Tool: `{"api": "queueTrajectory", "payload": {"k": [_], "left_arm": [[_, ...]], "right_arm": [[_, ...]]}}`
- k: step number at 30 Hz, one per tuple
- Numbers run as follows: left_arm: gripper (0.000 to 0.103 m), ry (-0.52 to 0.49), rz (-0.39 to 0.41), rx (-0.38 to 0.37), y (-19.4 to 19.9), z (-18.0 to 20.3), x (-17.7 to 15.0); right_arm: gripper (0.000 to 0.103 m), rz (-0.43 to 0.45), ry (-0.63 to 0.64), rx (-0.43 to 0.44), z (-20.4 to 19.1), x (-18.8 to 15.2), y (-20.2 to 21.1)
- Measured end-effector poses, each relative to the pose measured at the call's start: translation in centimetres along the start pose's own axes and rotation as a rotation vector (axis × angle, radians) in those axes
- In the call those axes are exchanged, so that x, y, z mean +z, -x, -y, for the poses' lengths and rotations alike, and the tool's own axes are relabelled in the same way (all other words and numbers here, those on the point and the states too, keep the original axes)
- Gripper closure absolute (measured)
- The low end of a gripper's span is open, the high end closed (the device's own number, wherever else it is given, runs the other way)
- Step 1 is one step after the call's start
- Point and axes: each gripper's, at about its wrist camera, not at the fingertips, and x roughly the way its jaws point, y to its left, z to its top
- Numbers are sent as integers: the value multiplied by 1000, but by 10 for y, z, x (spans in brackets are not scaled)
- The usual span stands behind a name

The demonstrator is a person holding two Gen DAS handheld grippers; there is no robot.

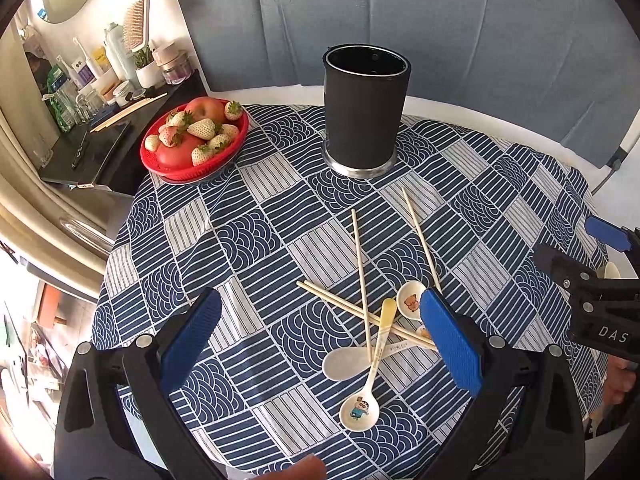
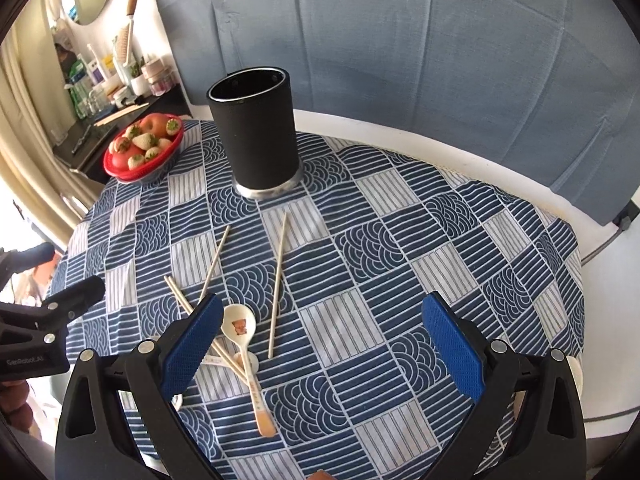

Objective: Organize utensils
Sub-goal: 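Lower the left tool toward one chopstick while the right tool lowers toward another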

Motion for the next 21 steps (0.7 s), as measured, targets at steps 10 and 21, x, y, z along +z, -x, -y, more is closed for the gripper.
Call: {"api": "queueTrajectory", "payload": {"k": [10, 21], "left_arm": [[6, -30, -66, -22, -40, 7, 15], [6, -69, -138, -25, -84, 14, 23]], "right_arm": [[8, -62, 46, 6, -4, 15, -43], [8, -178, 83, -3, -10, 15, -108]]}}
